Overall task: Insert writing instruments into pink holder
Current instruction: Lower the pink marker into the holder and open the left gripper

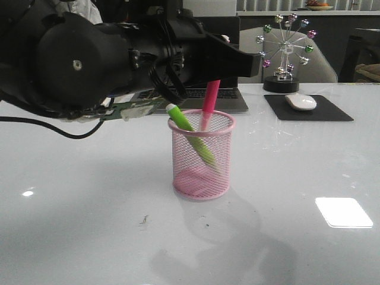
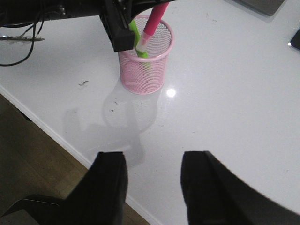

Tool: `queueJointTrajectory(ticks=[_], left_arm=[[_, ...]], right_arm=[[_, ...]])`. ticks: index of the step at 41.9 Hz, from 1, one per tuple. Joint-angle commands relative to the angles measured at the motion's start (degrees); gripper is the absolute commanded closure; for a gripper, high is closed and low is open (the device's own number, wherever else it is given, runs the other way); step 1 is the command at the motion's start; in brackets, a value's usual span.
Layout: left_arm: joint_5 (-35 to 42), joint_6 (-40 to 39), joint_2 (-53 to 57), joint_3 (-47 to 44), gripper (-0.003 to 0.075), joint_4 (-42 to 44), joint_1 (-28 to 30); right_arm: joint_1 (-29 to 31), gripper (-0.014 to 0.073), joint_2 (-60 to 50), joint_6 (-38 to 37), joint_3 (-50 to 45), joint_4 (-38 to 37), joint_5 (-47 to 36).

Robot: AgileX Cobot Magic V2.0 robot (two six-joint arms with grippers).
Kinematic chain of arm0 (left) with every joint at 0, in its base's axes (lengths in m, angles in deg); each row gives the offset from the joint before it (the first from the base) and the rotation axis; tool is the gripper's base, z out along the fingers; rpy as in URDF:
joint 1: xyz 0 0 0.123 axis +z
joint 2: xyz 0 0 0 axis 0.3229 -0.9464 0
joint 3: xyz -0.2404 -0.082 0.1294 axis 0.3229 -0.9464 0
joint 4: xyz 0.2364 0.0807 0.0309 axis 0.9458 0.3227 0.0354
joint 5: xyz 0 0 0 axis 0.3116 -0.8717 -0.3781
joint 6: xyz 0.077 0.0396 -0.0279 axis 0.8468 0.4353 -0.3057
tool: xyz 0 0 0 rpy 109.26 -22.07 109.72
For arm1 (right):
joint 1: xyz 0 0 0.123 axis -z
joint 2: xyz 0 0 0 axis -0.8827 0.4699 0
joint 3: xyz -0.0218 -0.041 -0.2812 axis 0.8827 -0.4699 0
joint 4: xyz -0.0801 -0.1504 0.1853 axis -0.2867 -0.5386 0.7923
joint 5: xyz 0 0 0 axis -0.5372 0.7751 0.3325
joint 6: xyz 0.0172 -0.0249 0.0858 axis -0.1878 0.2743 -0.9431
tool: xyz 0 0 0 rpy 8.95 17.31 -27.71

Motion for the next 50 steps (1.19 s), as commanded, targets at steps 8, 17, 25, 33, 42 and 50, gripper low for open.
queueJointTrajectory(ticks=[8,17,25,33,42,50], left_arm=[[4.52,-0.4,2.69,1.8,0.0318,4.21,-0.38],[-2.71,-0.4,7.92,1.92,0.0318,5.25,-0.38],[-31.26,0.14,19.11,4.11,0.0318,5.38,-0.25],[-57.57,0.14,29.67,6.35,0.0318,8.32,0.27],[-73.68,-0.49,41.3,4.69,0.0318,8.89,1.13],[-77.59,-0.49,51.87,-3.37,0.0318,8.89,1.23]], right_arm=[[0.11,0.019,-0.29,0.55,1.54,0.23,-3.88],[0.11,0.019,-0.29,0.55,1.54,0.23,-3.88],[0.11,0.019,-0.29,0.55,1.54,0.23,-3.88],[0.11,0.019,-0.29,0.55,1.54,0.23,-3.88],[0.11,0.019,-0.29,0.55,1.54,0.23,-3.88],[0.11,0.019,-0.29,0.55,1.54,0.23,-3.88]])
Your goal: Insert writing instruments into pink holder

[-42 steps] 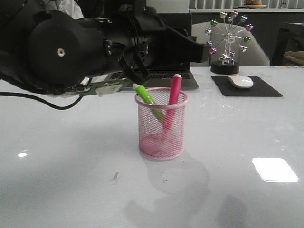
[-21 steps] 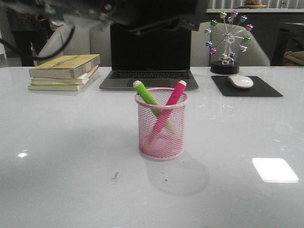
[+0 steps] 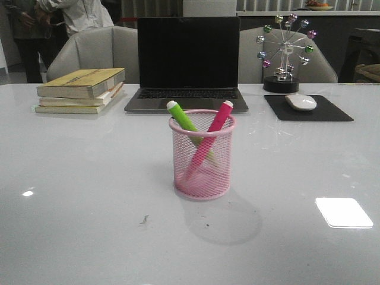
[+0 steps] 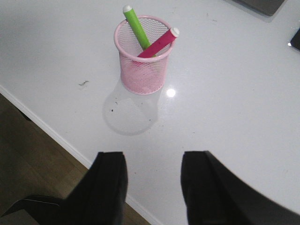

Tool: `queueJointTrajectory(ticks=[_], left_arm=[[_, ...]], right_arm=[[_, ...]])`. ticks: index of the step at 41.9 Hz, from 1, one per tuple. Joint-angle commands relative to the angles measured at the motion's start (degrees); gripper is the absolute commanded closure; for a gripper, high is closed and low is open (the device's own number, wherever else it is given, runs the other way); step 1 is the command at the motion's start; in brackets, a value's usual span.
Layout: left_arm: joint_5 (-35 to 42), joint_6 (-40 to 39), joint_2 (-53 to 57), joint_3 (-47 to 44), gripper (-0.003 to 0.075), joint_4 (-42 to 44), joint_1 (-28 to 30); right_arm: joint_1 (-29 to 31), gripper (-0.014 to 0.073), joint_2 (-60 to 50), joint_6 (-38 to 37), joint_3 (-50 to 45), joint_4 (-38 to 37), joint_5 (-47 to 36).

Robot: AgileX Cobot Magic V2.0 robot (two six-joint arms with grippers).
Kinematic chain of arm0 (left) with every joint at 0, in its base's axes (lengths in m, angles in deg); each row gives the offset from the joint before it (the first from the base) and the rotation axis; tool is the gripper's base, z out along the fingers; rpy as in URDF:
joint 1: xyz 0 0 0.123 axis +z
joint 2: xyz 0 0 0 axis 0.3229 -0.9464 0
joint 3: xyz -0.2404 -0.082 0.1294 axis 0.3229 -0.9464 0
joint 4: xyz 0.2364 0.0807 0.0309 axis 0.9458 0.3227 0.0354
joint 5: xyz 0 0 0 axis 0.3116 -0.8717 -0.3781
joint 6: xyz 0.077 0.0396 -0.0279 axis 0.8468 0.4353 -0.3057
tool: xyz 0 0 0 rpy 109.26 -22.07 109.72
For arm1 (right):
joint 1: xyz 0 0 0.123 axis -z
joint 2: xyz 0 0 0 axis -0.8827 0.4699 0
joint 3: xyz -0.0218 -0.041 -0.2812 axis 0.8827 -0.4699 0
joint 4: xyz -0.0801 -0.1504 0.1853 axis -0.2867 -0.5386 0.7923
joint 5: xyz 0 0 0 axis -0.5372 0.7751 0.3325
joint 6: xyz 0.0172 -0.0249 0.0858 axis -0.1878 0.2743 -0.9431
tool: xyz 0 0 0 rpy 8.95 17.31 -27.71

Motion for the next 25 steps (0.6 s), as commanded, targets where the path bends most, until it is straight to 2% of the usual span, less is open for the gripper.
queueJointTrajectory(ticks=[1,13,25], left_arm=[[1.43,-0.49,6.08,-2.62,0.0318,-0.14,0.16],[-1.89,-0.49,20.36,-14.77,0.0318,0.13,0.16],[-2.2,-3.53,26.26,-18.59,0.0318,2.81,2.24]], right_arm=[[0.11,0.019,-0.29,0.55,1.54,0.23,-3.88],[0.11,0.019,-0.24,0.55,1.54,0.3,-3.24],[0.11,0.0192,-0.24,0.55,1.54,0.24,-3.29]])
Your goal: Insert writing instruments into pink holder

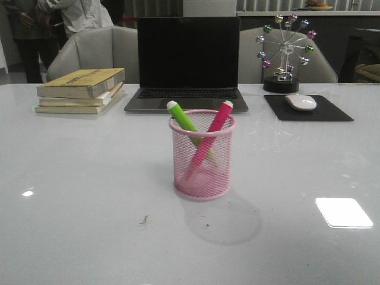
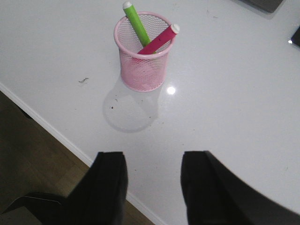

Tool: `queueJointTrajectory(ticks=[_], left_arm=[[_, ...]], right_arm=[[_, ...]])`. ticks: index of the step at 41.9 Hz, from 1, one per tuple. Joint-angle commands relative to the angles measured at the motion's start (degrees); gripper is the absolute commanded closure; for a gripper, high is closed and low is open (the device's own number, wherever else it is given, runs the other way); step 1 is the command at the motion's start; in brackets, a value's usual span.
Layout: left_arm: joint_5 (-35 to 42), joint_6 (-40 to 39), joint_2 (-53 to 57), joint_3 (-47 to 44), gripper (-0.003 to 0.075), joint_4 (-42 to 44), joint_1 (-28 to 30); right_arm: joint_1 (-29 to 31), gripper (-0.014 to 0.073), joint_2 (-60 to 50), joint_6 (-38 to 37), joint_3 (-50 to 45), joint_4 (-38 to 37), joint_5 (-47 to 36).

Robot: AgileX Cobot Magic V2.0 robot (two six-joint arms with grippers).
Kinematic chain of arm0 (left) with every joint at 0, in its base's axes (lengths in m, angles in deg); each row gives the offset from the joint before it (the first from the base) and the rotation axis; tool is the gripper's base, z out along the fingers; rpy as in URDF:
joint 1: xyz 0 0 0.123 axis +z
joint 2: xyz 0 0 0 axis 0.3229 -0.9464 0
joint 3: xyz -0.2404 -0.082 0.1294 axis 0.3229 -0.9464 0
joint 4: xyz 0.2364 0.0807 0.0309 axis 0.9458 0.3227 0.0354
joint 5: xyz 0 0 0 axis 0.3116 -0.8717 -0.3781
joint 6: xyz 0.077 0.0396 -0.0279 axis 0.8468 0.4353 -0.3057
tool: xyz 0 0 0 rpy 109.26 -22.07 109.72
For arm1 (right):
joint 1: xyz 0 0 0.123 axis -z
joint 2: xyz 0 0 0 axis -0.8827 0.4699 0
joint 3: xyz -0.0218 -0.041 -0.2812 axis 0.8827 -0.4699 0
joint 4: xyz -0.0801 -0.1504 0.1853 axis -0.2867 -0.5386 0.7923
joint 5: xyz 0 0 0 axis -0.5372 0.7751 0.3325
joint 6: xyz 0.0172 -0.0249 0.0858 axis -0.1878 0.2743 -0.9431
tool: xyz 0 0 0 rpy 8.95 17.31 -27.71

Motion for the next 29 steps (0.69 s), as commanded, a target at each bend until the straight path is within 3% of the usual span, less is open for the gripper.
queueJointTrajectory(ticks=[1,7,14,16,29], left_arm=[[3.92,-1.1,0.3,1.46,0.0318,0.68,1.14],[3.92,-1.1,0.3,1.46,0.0383,1.19,2.8],[3.92,-1.92,0.3,1.37,0.0596,1.19,4.0],[3.92,-3.11,0.3,1.37,0.0632,1.19,4.11],[4.16,-6.42,0.3,1.37,0.0622,1.06,4.11]], right_arm=[[0.11,0.0199,-0.24,0.55,1.54,0.17,-3.86],[0.11,0.0342,-0.24,0.68,1.49,0.17,-3.86],[0.11,0.0547,-0.24,0.68,1.49,0.17,-3.86],[0.11,0.0531,-0.24,0.68,1.49,0.17,-3.86],[0.11,0.0537,-0.24,0.68,1.49,0.17,-3.81]])
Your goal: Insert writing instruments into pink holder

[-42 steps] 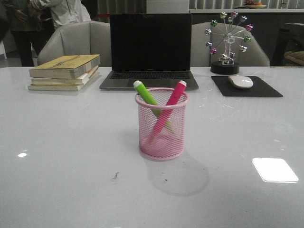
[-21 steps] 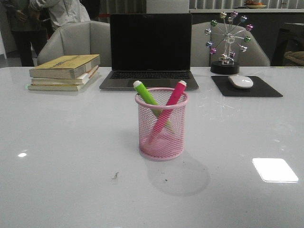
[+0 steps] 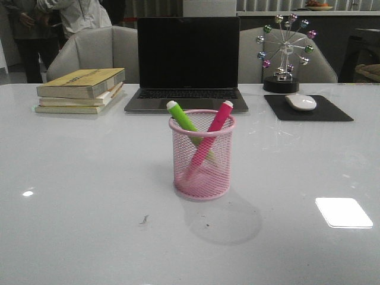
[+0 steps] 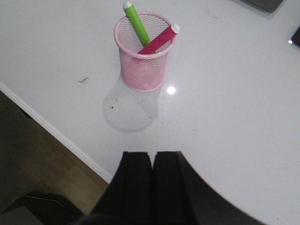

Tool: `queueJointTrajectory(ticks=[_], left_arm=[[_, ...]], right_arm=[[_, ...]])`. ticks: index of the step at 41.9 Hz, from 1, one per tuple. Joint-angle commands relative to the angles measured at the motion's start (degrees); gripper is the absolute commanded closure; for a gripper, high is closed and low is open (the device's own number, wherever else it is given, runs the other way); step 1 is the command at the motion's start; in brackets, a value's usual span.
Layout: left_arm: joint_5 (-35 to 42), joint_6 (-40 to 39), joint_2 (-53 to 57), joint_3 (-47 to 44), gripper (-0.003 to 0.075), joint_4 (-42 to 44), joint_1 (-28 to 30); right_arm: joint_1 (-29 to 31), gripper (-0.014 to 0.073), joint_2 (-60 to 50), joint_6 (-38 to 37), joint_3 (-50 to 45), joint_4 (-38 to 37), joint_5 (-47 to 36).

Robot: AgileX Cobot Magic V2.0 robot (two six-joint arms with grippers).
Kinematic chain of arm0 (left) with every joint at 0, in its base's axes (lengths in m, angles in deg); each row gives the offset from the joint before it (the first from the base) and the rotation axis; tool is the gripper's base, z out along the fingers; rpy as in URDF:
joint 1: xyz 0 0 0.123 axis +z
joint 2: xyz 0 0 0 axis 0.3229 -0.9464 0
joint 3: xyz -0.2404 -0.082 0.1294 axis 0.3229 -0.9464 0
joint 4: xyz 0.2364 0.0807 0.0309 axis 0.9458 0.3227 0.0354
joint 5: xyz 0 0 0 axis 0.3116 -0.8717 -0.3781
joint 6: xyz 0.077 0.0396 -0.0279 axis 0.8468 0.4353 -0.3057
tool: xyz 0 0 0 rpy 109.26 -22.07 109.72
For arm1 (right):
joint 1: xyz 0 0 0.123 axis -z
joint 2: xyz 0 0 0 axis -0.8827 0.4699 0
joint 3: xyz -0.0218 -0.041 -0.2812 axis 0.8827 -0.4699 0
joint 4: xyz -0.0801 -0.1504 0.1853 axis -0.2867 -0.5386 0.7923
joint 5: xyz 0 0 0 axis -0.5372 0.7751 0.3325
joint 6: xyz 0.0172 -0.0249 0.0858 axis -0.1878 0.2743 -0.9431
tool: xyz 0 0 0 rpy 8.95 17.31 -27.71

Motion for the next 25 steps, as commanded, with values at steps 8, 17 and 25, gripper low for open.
queueJointTrajectory(ticks=[8,17,25], left_arm=[[4.16,-0.76,-0.1,1.71,0.0622,-0.08,0.18],[5.38,-0.76,1.27,1.08,0.0621,0.86,-0.06],[13.84,-0.76,8.69,-4.85,0.0621,4.38,10.37]], right_arm=[[0.11,0.0537,-0.24,0.68,1.49,0.17,-3.81],[0.11,0.0537,-0.24,0.68,1.49,0.17,-3.81],[0.11,0.0537,-0.18,0.68,1.49,0.17,-3.74]])
